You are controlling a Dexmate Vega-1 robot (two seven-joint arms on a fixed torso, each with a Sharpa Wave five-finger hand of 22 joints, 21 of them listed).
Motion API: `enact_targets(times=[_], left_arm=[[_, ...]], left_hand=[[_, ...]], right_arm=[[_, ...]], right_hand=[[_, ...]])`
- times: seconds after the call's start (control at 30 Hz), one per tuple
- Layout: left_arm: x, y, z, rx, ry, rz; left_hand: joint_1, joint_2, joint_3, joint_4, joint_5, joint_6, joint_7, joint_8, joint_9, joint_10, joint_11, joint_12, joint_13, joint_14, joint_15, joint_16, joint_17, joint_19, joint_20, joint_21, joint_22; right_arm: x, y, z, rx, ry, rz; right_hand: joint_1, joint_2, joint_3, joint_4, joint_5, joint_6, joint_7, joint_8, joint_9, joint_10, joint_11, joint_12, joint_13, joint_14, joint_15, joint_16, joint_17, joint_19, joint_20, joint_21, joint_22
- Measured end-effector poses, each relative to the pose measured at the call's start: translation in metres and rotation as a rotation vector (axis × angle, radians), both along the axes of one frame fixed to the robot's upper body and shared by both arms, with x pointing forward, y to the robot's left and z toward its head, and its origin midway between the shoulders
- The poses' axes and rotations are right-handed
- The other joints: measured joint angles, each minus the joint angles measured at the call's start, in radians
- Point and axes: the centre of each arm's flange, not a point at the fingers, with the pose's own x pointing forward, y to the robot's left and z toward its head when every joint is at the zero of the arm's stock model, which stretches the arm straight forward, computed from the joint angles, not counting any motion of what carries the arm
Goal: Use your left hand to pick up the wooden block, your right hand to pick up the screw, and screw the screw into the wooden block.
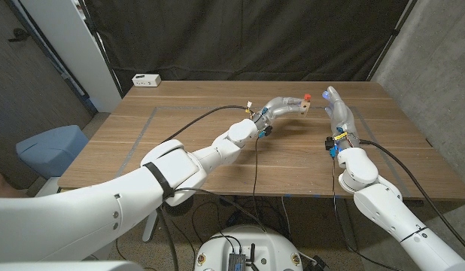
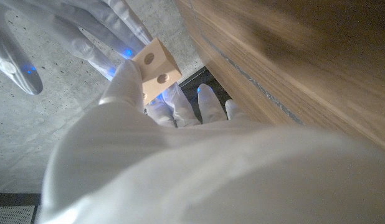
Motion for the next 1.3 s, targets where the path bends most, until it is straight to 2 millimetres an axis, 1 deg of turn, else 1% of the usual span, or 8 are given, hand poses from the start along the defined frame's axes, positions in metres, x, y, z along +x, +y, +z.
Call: enact_targets(times=[0.17,0.27,0.87,1.0,1.1,1.2,1.3], left_arm=[[0.0014,-0.0008,-0.0004,0.007,0.009,0.005],[0.0011,-0.0013,0.0002,0.009,0.008,0.004],[0.0010,-0.0038,0.0000,0.018,0.008,0.007],[0.0010,-0.0040,-0.0001,0.020,0.009,0.007],[0.0013,-0.0040,-0.0002,0.020,0.010,0.008],[0.0016,-0.0042,0.0002,0.022,0.012,0.010],[0.0021,-0.0044,-0.0002,0.024,0.016,0.012]], left_hand=[[0.000,0.000,0.000,0.000,-0.001,0.000,0.000,0.000,0.000,-0.002,-0.001,0.000,0.000,0.000,0.000,0.000,0.000,0.000,0.000,0.000,0.000],[0.000,0.000,0.000,0.000,-0.001,0.000,0.000,0.000,0.000,-0.001,-0.002,0.000,0.000,0.000,0.000,0.000,0.000,0.000,0.000,0.000,0.000],[0.000,0.000,0.000,0.000,0.000,0.000,0.000,0.000,0.000,0.003,-0.001,0.000,-0.001,0.000,0.000,0.000,0.000,0.000,0.000,0.000,0.000],[0.000,0.000,0.000,0.000,0.000,0.000,0.000,0.000,0.000,0.003,-0.001,0.000,-0.001,0.000,0.000,0.000,0.000,0.000,0.000,0.000,0.000],[0.000,0.000,0.000,0.000,0.000,0.000,0.000,0.000,0.000,0.003,-0.001,0.000,-0.001,0.000,0.000,0.000,0.000,0.000,0.000,0.000,0.000],[0.000,0.000,0.000,0.000,0.000,0.000,0.000,0.000,0.000,0.003,-0.001,0.000,0.000,0.000,0.000,0.000,0.000,0.000,0.000,0.000,0.000],[0.000,0.000,0.000,0.000,0.000,0.000,0.000,0.000,0.000,0.002,-0.001,0.000,0.000,0.000,0.000,0.000,0.000,0.000,0.000,0.000,0.000]], right_arm=[[0.0039,0.0036,-0.0007,-0.004,0.007,0.010],[0.0040,0.0038,-0.0007,-0.004,0.008,0.013],[0.0103,0.0100,-0.0045,-0.012,0.022,0.037],[0.0106,0.0109,-0.0053,-0.013,0.024,0.039],[0.0106,0.0113,-0.0056,-0.013,0.024,0.041],[0.0106,0.0115,-0.0057,-0.015,0.025,0.041],[0.0105,0.0116,-0.0056,-0.017,0.025,0.042]], right_hand=[[0.000,0.000,0.000,0.000,0.000,0.000,0.000,0.000,0.000,0.000,0.000,0.000,0.000,0.000,0.000,0.000,0.000,0.000,0.000,0.004,0.001],[0.000,0.000,0.000,0.000,0.000,0.000,0.000,0.000,0.000,-0.005,-0.005,0.000,0.000,0.000,0.000,0.004,0.000,0.000,0.000,0.004,0.001],[-0.004,0.004,0.000,0.000,0.000,0.006,0.005,0.004,0.000,-0.005,-0.005,0.009,0.000,0.000,0.000,0.008,0.000,0.000,0.000,0.008,0.000],[-0.008,0.008,0.000,0.000,0.000,0.017,0.002,0.007,0.000,-0.005,-0.005,0.009,0.000,0.000,0.000,0.008,0.000,0.000,0.000,0.008,0.000],[-0.008,0.008,0.000,0.000,0.000,0.030,0.000,0.011,0.000,-0.005,-0.005,0.010,0.000,0.000,0.000,0.008,0.000,-0.005,0.006,0.008,0.000],[-0.008,0.008,0.003,-0.003,0.000,0.040,-0.007,0.013,0.000,-0.005,-0.005,0.012,0.000,0.000,0.000,0.008,0.000,-0.005,0.006,0.008,0.000],[-0.008,0.008,0.003,-0.003,0.000,0.044,-0.004,0.015,0.000,-0.005,-0.005,0.012,0.000,0.000,0.000,0.008,0.000,-0.005,0.006,0.007,0.000]])
